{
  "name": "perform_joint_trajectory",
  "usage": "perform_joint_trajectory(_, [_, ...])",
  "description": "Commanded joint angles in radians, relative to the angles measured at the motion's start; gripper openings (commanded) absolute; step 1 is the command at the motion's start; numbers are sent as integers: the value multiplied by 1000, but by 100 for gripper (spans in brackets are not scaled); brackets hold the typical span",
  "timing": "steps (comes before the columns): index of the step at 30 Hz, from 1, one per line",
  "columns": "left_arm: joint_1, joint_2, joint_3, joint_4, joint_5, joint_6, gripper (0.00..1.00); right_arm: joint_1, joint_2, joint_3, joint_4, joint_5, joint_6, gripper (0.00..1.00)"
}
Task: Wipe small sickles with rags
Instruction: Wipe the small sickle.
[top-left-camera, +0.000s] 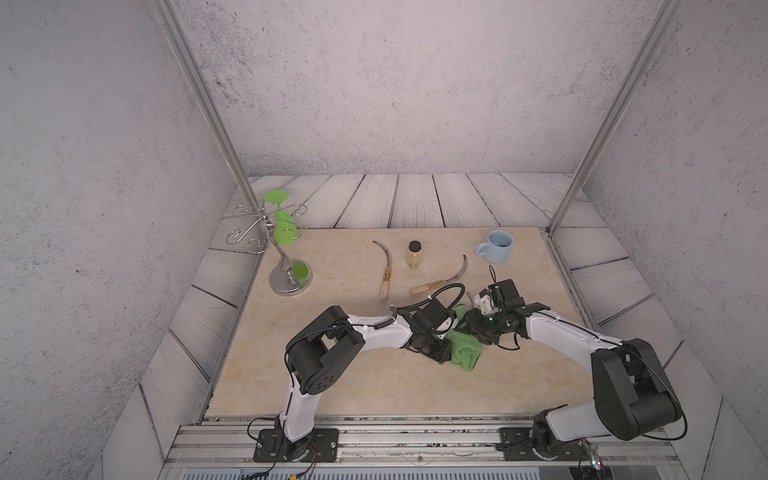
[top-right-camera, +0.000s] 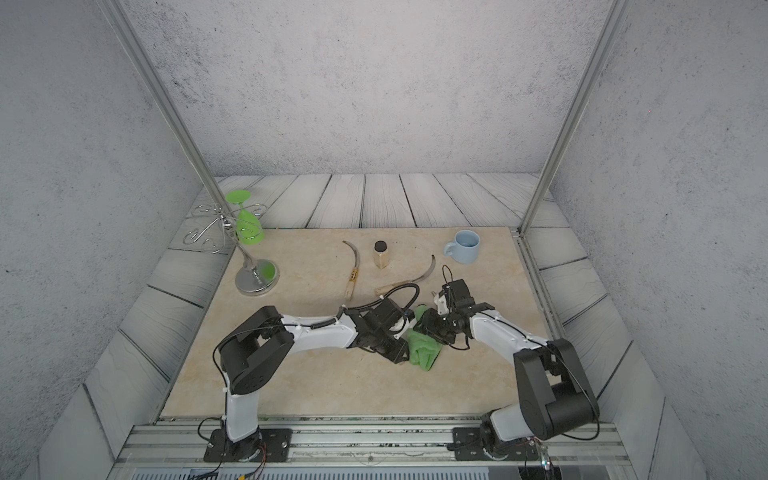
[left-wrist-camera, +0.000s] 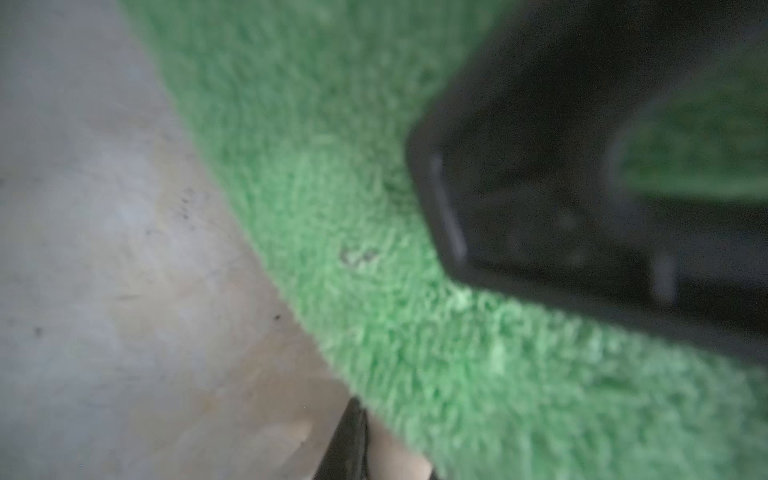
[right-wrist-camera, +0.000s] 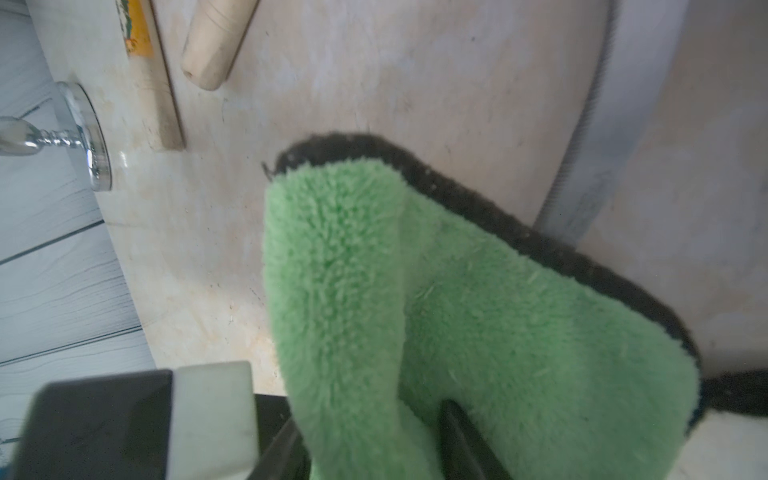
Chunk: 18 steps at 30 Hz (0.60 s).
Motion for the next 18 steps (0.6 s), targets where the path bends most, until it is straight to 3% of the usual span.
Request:
perform_joint_trajectory(1, [5,32,8,-32,-25,-8,0,32,-63,-15,-83,58,-7,52])
perform_joint_trajectory(4, [4,34,11,-27,-25,-15,0,55,-91,-48,-80,69,10,48])
perform_joint_trajectory(10, [6,35,13,-22,-29,-26,0,106,1,-97,3,43,39,22])
perform_joint_trajectory(14, [5,36,12,-19,-21,-29,0,125,82,-90,62,32,51,14])
perform_joint_trajectory(18, [3,32,3,-21,-17,-26,0,125,133,-54,56,83,43,12])
